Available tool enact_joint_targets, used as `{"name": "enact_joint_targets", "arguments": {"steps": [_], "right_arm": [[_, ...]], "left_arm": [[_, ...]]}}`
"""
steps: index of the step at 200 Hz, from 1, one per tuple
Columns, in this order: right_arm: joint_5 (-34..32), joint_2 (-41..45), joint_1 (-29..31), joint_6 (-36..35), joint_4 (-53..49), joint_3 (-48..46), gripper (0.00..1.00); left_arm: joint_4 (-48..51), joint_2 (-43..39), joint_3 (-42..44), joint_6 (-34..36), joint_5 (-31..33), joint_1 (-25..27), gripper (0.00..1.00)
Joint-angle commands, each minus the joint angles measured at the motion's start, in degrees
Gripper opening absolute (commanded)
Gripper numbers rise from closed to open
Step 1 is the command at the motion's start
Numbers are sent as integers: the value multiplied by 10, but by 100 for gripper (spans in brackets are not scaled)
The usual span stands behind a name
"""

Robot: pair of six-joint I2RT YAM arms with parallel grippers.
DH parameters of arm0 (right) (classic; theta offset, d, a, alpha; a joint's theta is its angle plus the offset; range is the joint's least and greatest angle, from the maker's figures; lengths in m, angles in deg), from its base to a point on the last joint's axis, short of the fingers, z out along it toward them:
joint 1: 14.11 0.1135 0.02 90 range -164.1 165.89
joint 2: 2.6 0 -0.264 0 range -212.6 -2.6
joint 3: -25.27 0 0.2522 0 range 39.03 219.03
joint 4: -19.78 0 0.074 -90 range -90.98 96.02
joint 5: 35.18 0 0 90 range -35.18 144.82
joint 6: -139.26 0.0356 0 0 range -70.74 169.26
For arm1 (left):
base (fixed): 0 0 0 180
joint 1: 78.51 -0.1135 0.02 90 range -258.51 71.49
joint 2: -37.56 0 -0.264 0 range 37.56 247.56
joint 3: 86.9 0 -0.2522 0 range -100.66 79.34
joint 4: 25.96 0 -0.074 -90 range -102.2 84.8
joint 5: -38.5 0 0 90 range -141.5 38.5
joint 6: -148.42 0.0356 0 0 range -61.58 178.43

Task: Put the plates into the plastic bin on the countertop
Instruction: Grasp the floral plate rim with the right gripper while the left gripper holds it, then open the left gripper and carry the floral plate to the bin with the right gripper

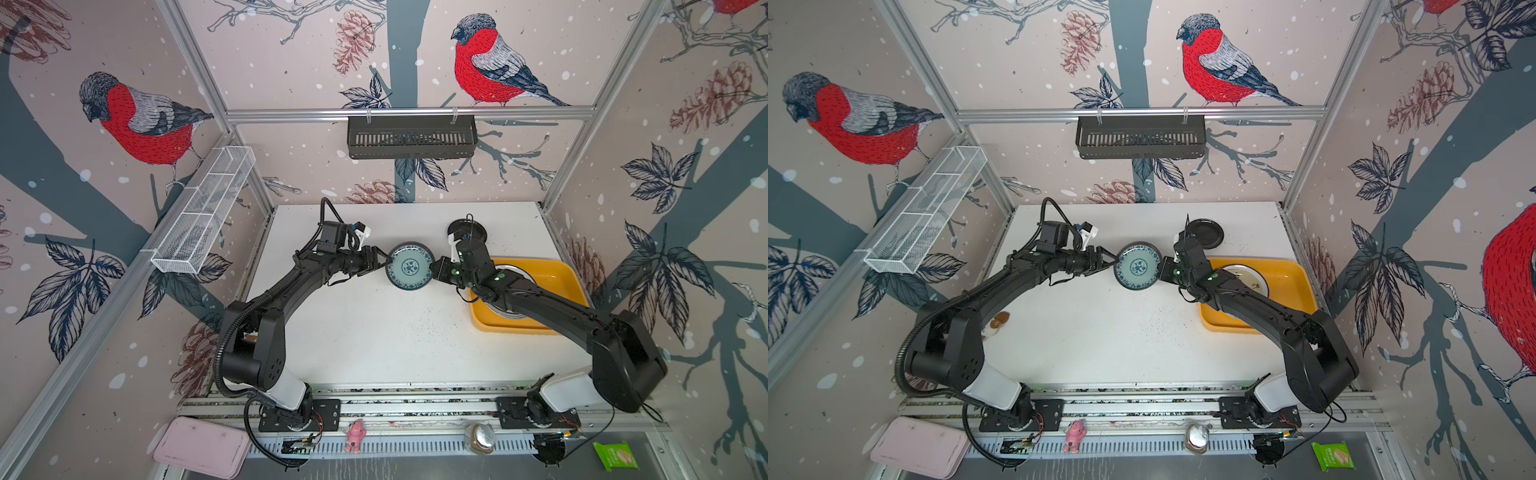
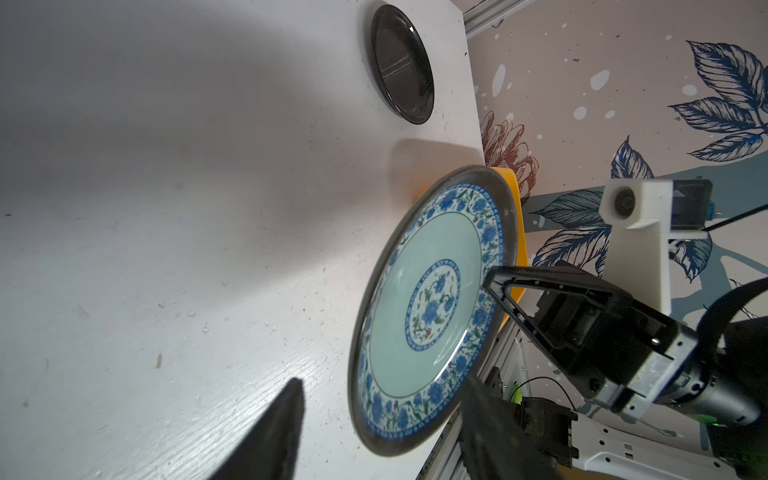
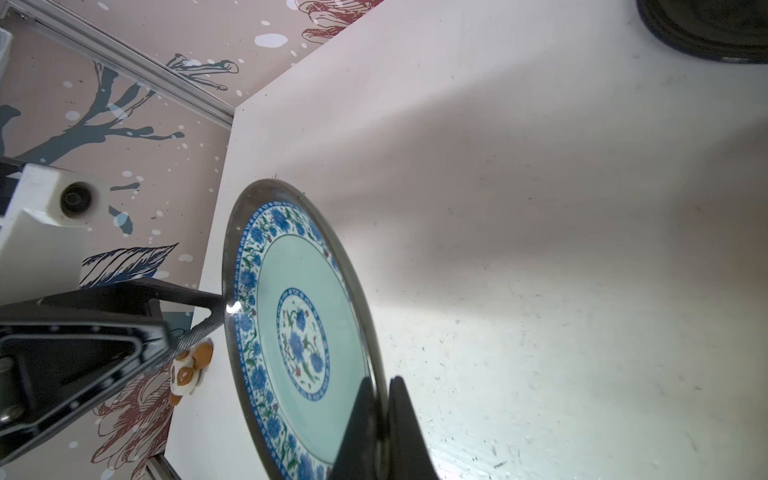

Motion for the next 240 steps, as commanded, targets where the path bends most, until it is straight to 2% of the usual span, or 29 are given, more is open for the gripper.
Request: {"name": "enact_joint_targets", "arguments": {"steps": [1,16,37,85,131,171,201,240], "right_arm": [[-22,16,-2,2,0,-4,3],[-30,31,-6,3,-3,-12,3],[-34,57,-18,9,-4,-29,3],[-38,142,-67,13,-50,-70,3],[-29,269,-165,39,-83,-149,3],[-11,380,-248,32,-144,-183,3],[7,429,-303,22,-184,-195,3],[16,449,-355,-5,-225,-203,3]], "left_arm": [[-24,-20,6,14,4,0,88],[-40,-41,18,13,22,0,94],[-54,-60,24,19,20,0,96],[-141,-97,51,-3,-47,0,96],[-186,-143,76,1,-64,9,96],[-190,-200,87,30,-27,10,96],[-213,-223,102,27,-21,13,96],[-217,-224,103,31,-28,16,96]]}}
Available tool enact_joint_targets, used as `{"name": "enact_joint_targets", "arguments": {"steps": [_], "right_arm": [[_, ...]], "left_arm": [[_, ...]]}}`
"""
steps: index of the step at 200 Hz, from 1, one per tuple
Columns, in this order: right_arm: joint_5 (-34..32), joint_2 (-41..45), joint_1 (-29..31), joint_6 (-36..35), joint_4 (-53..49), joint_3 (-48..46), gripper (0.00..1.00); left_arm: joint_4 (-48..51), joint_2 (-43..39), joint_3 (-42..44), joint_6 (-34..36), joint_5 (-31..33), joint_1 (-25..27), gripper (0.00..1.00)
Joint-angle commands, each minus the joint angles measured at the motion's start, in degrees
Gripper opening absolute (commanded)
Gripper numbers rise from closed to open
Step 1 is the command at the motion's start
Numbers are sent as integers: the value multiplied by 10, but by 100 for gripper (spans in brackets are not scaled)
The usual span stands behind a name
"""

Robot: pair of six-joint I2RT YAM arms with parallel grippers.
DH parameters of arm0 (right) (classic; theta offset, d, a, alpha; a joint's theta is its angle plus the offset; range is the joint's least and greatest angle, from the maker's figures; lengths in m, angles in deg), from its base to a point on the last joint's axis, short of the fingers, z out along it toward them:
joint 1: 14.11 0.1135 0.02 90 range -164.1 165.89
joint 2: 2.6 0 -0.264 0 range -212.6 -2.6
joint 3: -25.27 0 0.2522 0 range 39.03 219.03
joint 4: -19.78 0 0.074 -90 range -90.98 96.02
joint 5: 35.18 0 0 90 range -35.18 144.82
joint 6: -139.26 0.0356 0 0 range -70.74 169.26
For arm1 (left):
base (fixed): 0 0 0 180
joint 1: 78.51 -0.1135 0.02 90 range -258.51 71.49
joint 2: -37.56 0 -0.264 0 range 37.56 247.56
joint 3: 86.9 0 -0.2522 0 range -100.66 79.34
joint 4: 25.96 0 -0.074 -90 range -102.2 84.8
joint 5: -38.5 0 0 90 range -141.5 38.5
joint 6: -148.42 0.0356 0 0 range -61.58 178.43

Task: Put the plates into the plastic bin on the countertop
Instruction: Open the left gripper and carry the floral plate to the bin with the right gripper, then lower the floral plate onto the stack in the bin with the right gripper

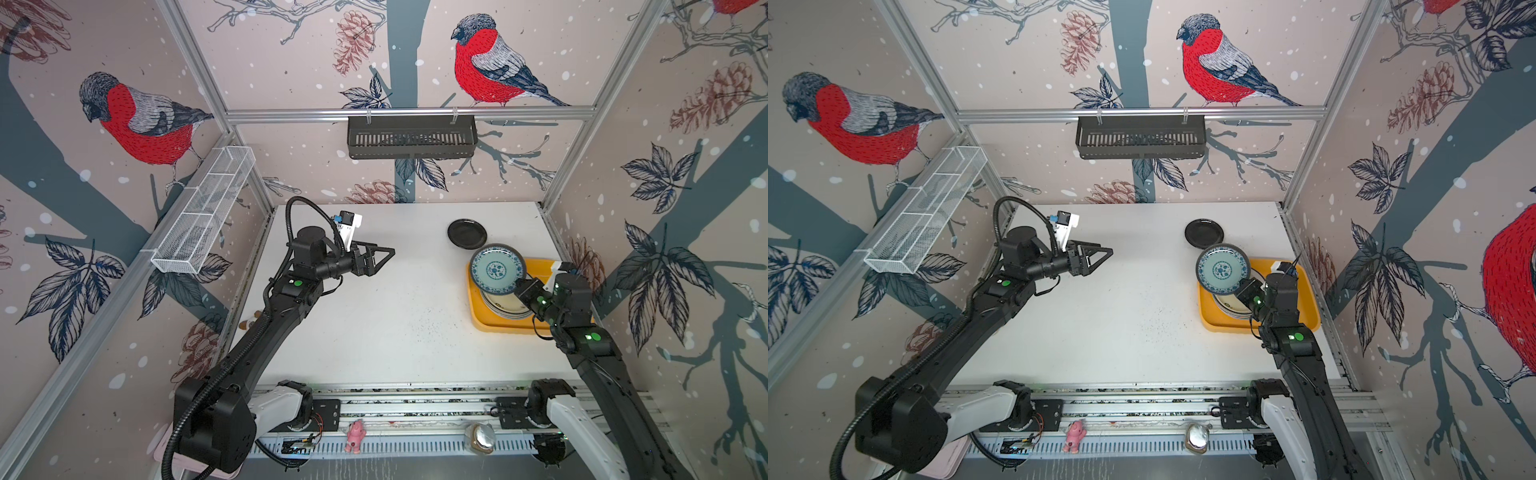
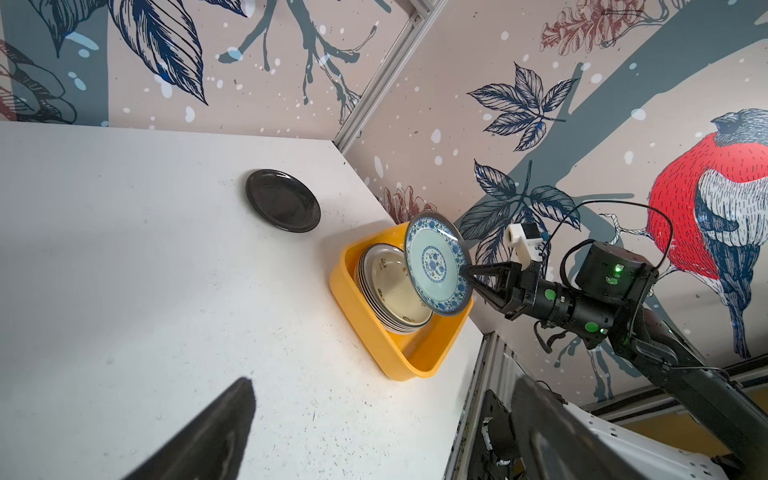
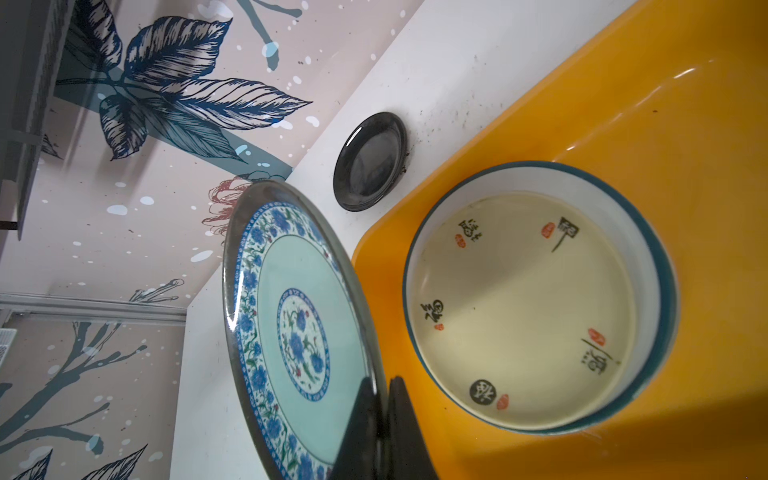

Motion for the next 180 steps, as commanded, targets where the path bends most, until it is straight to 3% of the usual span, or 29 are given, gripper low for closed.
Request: {"name": "enact_joint_targets", "arguments": {"steps": [1,93,180], "right_arm": [[13,9,-22,-21,-26,-6,3],[118,8,-166,-79,-21,-62,3],[147,-29,-197,-90,11,-78,3]], "left_arm": [[-36,-1,2,12,-5,4,96],[-11,-17,1,69,11,55,96],[-9,-18,0,67,20,56,96]]}}
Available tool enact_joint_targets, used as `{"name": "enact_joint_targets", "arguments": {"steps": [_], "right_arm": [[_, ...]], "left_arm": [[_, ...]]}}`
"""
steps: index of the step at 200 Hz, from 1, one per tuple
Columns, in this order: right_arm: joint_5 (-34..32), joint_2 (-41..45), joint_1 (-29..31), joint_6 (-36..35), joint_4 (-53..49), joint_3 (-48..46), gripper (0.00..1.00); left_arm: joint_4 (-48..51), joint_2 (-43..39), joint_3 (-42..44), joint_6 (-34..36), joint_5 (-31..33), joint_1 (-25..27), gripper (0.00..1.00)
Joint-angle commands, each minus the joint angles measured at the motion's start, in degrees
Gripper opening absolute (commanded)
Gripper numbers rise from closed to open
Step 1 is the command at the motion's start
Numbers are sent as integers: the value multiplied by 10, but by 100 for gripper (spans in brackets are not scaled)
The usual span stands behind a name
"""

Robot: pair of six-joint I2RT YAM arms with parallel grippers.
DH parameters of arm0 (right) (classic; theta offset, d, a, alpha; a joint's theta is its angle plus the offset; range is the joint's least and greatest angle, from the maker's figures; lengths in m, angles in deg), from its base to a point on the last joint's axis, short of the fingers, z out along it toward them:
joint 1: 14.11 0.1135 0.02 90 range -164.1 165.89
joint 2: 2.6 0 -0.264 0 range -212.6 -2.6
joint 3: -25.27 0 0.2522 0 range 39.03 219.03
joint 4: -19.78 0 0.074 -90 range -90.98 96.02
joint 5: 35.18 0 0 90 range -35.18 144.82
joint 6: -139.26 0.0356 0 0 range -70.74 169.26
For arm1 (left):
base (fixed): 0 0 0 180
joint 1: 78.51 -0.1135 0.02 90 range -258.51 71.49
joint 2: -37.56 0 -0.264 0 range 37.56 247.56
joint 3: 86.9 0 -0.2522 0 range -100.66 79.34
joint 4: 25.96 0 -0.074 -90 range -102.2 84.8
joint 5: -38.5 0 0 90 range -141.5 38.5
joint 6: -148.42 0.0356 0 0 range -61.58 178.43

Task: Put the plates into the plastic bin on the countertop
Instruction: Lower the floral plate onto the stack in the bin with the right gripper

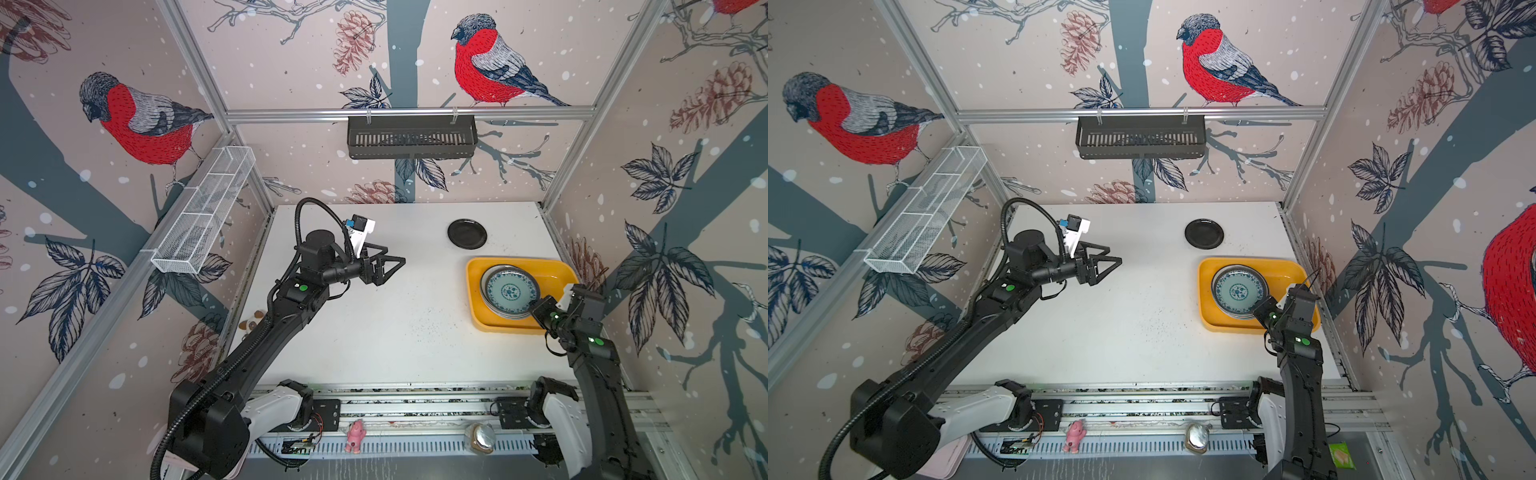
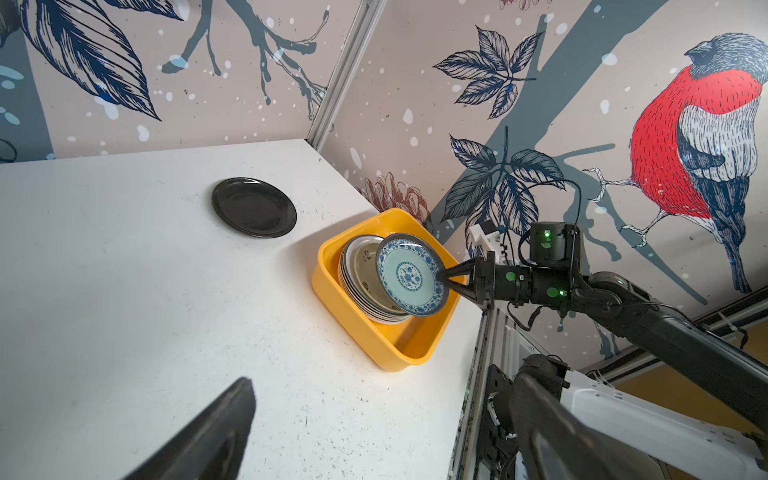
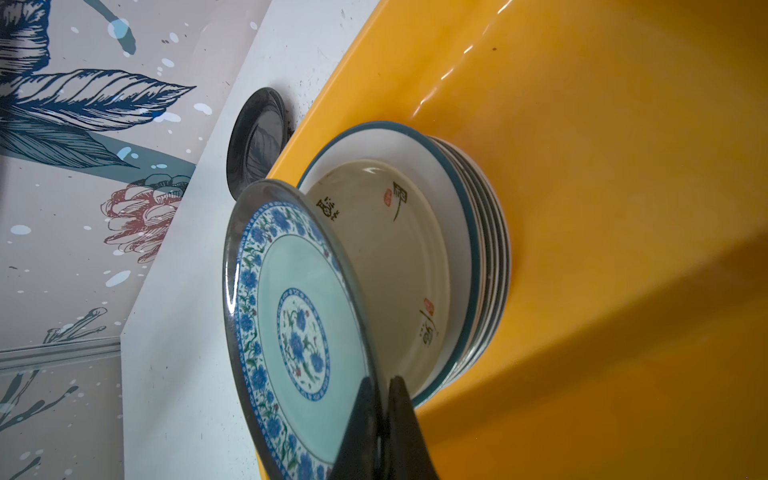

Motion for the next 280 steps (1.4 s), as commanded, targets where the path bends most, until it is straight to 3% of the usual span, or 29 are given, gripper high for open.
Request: {"name": "enact_joint_targets", "arguments": {"steps": [1,189,280], "right_arm": [[15,-11,0,-10,33,1,3],[-24,-133,0,-20,106,8,3],[-31,-149,3,-33,91,19,21]], "left_arm": [[-12,-3,0,11,5,1,96],[3,3,-1,19,29,1,96],[6,8,-3,18,29,1,96]]}}
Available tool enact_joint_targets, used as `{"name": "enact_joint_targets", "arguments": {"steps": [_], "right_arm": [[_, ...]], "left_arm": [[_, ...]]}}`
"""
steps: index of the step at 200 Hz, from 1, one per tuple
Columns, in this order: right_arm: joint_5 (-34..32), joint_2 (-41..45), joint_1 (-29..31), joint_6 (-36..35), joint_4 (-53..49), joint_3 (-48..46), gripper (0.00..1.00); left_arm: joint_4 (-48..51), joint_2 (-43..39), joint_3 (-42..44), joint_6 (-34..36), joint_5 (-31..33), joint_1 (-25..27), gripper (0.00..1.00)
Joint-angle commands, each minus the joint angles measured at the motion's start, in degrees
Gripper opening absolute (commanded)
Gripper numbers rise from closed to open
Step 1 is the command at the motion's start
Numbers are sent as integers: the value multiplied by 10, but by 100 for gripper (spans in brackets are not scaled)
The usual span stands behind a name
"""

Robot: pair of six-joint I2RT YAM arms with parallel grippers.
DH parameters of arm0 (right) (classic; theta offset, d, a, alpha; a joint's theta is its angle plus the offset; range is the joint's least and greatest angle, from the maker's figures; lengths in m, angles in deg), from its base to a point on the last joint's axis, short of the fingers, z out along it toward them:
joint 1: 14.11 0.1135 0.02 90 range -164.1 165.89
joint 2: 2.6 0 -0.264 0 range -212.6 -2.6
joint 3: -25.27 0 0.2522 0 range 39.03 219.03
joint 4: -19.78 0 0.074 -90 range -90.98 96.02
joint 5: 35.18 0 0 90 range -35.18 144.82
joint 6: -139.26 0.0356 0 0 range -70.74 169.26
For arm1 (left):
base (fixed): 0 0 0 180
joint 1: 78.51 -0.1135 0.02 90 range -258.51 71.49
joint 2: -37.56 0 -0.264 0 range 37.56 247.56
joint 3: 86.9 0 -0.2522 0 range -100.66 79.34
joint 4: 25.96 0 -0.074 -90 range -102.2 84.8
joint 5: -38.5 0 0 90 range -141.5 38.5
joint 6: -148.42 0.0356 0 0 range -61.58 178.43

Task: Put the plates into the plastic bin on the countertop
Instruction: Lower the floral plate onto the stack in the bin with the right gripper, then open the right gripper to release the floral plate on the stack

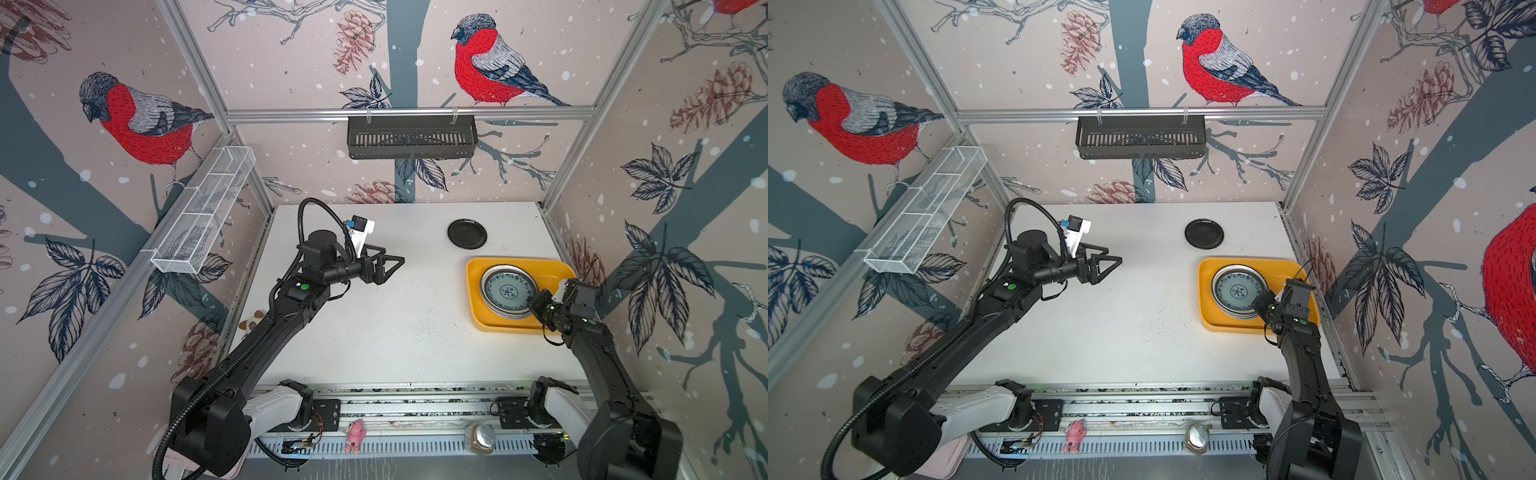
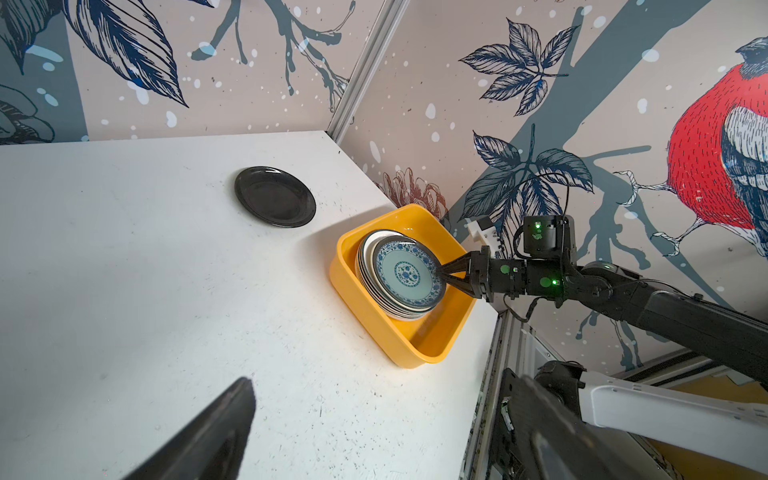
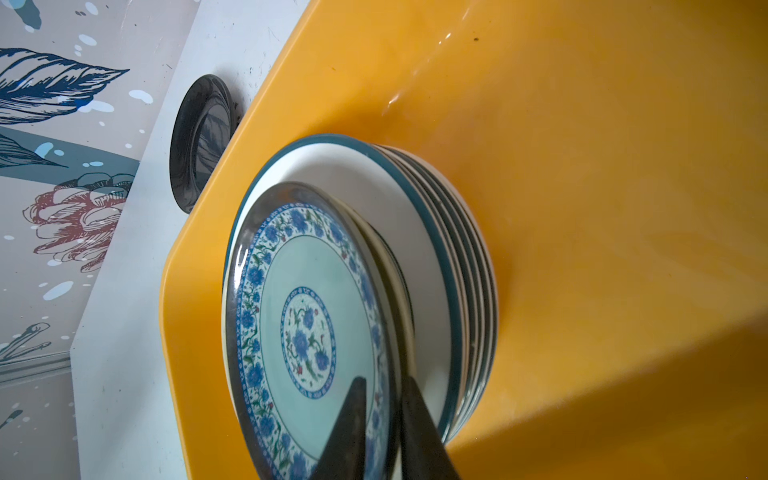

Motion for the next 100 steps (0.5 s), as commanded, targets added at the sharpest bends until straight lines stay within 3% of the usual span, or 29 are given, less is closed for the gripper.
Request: {"name": "enact_joint_targets", "arguments": {"steps": [1,75,100], "right_arm": [[-9,-2,1,-10,5,8,22],[-18,0,5,-19,-14,24,46],[-25,7,6,-19,-18,27,67]], "left_arm": [[-11,0,-4,14,0,1,96],[-10,0,-3,14,4,1,96],[-7,2,-4,15,10,1,96]]}}
